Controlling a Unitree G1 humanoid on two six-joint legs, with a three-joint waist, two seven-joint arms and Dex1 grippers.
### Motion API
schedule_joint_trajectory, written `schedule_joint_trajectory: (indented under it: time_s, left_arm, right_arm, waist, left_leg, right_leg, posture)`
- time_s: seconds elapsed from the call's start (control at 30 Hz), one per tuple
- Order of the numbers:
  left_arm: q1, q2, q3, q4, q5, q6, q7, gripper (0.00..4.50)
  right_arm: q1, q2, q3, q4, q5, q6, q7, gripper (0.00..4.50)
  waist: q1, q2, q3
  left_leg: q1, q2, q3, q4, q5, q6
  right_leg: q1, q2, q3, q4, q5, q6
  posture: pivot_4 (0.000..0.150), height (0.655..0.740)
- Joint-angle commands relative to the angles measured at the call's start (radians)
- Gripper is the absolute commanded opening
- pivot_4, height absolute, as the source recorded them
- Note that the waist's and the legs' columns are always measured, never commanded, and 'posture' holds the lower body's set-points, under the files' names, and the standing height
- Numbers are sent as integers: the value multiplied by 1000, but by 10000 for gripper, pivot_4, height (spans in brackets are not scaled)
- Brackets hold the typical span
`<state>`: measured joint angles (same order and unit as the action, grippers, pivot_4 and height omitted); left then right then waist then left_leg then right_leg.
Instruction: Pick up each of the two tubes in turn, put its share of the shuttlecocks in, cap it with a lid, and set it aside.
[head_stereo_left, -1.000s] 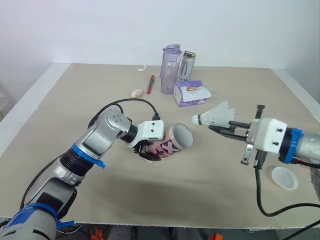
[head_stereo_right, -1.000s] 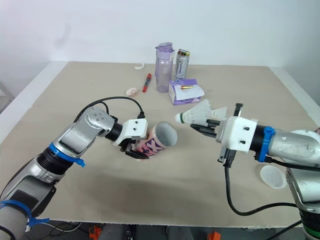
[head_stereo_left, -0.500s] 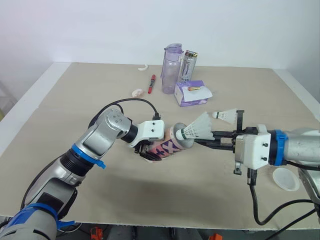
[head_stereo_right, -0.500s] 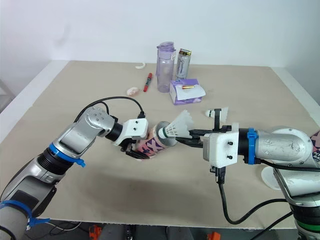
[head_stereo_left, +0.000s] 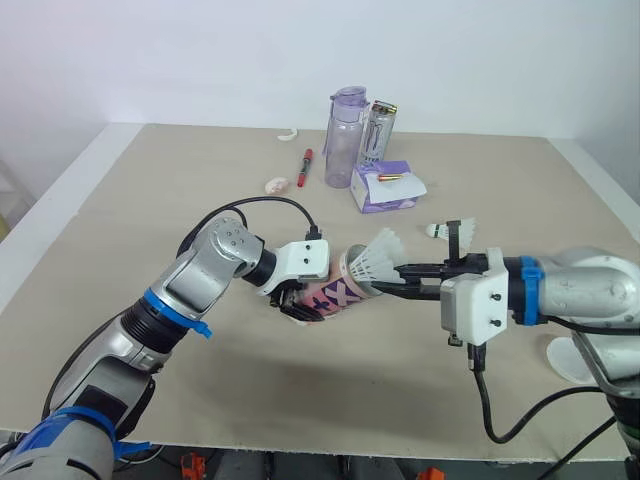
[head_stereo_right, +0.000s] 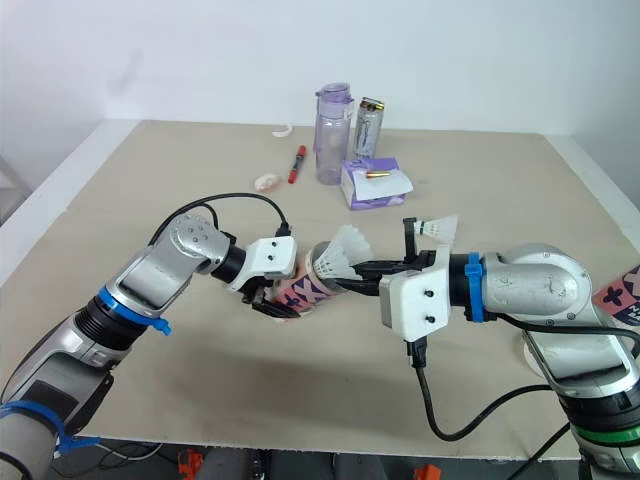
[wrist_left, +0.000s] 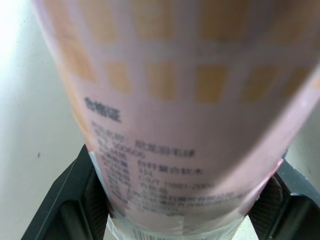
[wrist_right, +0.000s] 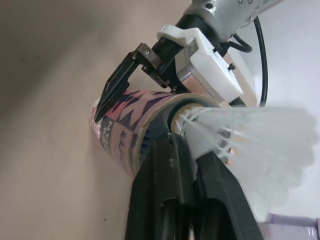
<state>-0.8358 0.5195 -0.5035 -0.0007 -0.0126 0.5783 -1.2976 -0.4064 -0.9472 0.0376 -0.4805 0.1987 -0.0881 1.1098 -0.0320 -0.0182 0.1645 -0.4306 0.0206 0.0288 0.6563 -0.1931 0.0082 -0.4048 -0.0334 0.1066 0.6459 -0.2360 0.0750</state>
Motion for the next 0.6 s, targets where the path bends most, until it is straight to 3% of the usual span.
schedule_joint_trajectory:
  time_s: [0.03, 0.17, 0.2, 0.3, 0.47, 0.6]
  left_arm:
    - [17, 4, -27, 27, 27, 22, 24, 32951]
    - [17, 11, -26, 31, 29, 18, 22, 32951]
    - [17, 12, -26, 32, 30, 18, 22, 32951]
    - [14, 14, -26, 35, 30, 16, 19, 32951]
    - [10, 16, -29, 40, 32, 11, 17, 32951]
    - [9, 14, -31, 40, 30, 12, 16, 32951]
  right_arm:
    - [-82, 6, 6, -4, 30, 43, 12, 18544]
    - [-67, 8, -41, -12, 96, 98, -1, 30243]
    - [-59, 10, -56, -12, 116, 116, -7, 36050]
    - [1, 19, -141, -2, 208, 195, -42, 43962]
    - [101, 91, -331, 98, 324, 335, -176, 43962]
    - [143, 106, -369, 186, 338, 419, -215, 43962]
  waist:
    - [1, 0, 0]
    - [1, 0, 0]
    - [1, 0, 0]
    - [2, 0, 0]
    - [8, -3, -1]
    - [8, -3, -1]
  left_leg:
    - [0, 0, 0, 0, 0, 0]
    - [0, 0, 0, 0, 0, 0]
    - [0, 0, 0, 0, 0, 0]
    - [-1, 1, 0, 0, 0, 0]
    - [-1, 1, 0, 0, 0, 0]
    - [0, 1, 0, 0, 0, 0]
  right_leg:
    - [0, 0, 0, 0, 0, 0]
    - [0, 0, 0, 0, 0, 0]
    - [0, 0, 0, 0, 0, 0]
    - [0, 0, 0, 0, 0, 0]
    - [0, 0, -1, 0, 0, 0]
    - [0, 0, 0, 0, 1, -1]
  posture:
    - [1500, 7400]
    - [1500, 7400]
    - [1500, 7400]
    - [1500, 7400]
    - [1500, 7400]
    - [1500, 7400]
